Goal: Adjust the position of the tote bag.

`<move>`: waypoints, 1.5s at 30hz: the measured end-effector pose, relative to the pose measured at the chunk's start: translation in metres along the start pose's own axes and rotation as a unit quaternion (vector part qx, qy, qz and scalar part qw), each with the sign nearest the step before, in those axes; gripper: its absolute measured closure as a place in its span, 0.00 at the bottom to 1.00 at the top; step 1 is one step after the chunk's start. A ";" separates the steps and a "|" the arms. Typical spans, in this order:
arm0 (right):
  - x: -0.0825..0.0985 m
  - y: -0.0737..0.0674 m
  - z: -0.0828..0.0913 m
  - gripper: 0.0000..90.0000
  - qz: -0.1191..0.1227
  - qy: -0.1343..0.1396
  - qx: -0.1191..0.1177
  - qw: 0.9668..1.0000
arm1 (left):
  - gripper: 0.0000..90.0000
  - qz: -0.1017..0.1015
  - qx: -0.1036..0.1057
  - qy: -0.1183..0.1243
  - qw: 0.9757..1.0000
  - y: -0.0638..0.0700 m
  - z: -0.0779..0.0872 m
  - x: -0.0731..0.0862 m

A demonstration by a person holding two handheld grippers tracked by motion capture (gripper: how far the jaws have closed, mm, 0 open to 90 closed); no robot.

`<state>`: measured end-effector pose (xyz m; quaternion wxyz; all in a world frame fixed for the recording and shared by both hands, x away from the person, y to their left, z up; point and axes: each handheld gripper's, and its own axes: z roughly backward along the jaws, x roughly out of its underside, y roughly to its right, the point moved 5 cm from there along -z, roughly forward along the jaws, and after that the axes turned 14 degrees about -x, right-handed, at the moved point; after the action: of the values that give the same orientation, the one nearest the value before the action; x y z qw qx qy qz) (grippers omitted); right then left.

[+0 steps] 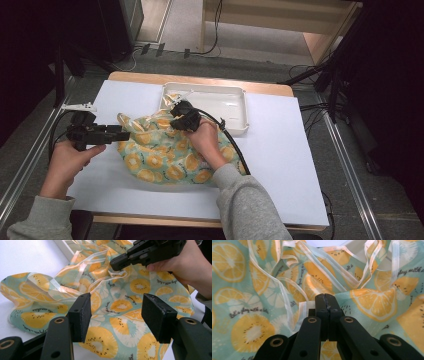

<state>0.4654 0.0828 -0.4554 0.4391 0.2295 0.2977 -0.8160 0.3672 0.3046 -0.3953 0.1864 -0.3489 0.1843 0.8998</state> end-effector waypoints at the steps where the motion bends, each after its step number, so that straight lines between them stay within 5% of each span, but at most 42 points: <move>1: 0.000 0.000 0.000 1.00 0.000 0.000 0.000 1.000 | 0.46 0.000 0.000 0.000 1.000 0.000 0.000 0.000; 8: -0.001 -0.010 0.026 1.00 -0.001 0.023 -0.023 0.999 | 0.46 0.001 -0.002 0.001 1.000 -0.001 0.001 0.000; 24: 0.010 -0.036 0.081 1.00 0.019 0.064 -0.034 0.997 | 0.47 -0.001 -0.003 0.009 1.000 0.003 0.002 -0.001; 31: 0.025 -0.052 0.112 1.00 0.029 0.080 -0.043 0.996 | 0.47 -0.003 -0.003 0.010 1.000 0.004 0.002 -0.002; 45: 0.061 -0.057 0.152 1.00 0.013 0.103 -0.046 0.994 | 0.44 0.003 -0.016 -0.003 1.000 -0.005 -0.008 -0.004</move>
<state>0.3686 -0.0326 -0.3690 0.4273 0.2956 0.3756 -0.7675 0.3769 0.3046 -0.3997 0.1789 -0.3485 0.1698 0.9043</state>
